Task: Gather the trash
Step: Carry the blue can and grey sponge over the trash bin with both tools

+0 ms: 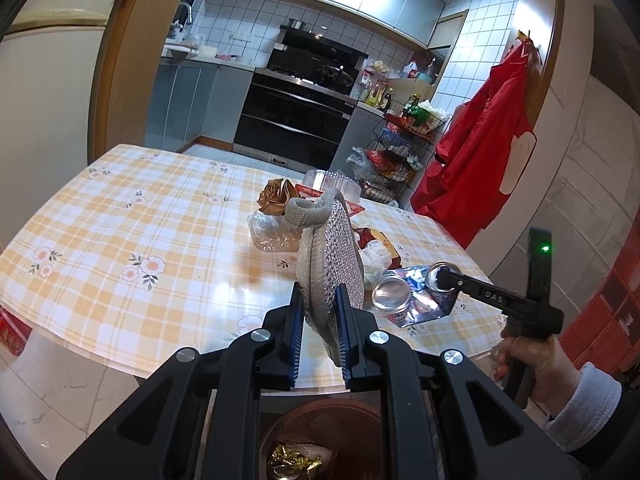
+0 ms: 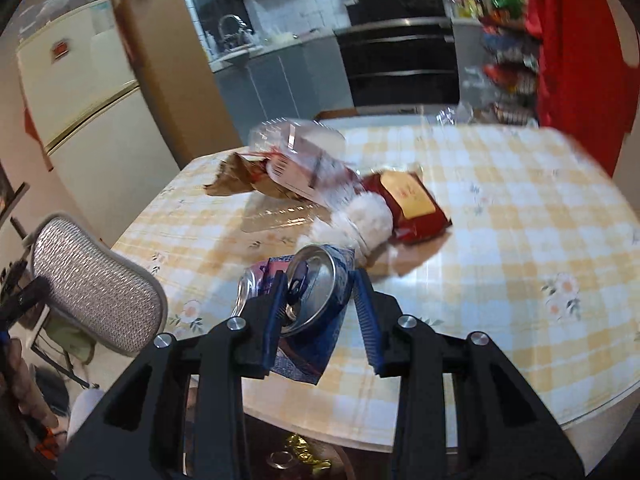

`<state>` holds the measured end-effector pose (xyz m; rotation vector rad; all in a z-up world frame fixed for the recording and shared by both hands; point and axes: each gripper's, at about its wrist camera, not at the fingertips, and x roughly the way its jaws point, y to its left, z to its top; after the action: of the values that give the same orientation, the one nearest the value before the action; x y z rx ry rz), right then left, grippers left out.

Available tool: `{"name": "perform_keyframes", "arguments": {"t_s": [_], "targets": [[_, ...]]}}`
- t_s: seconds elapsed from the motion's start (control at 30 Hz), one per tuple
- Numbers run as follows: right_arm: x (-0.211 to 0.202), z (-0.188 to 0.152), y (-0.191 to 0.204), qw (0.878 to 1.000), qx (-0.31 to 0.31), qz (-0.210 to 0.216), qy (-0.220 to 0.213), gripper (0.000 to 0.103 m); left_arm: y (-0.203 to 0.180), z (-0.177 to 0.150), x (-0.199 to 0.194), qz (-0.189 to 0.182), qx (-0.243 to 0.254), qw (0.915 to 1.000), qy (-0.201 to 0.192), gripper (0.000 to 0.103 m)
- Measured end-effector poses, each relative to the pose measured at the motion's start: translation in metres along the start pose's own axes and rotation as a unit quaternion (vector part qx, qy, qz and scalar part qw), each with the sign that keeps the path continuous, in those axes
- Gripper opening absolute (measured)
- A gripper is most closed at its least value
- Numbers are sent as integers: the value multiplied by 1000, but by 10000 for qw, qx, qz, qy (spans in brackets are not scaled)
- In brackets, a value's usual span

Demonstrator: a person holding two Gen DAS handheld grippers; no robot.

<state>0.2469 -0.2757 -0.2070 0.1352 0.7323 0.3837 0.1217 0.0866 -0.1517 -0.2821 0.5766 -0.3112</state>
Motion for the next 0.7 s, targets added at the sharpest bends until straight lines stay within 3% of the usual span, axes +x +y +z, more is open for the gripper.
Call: {"name": "perform_keyframes", "arguments": {"t_s": [0.33,0.7], "targets": [[-63,-11,36,9970,-728,-18,-259,36,-9,-9,-38,35,100,9998,-189,15],[-91,-49,61,9943,-1066,78,46,36,-24,-25,-57,-16,172,9996,-214,15]]}}
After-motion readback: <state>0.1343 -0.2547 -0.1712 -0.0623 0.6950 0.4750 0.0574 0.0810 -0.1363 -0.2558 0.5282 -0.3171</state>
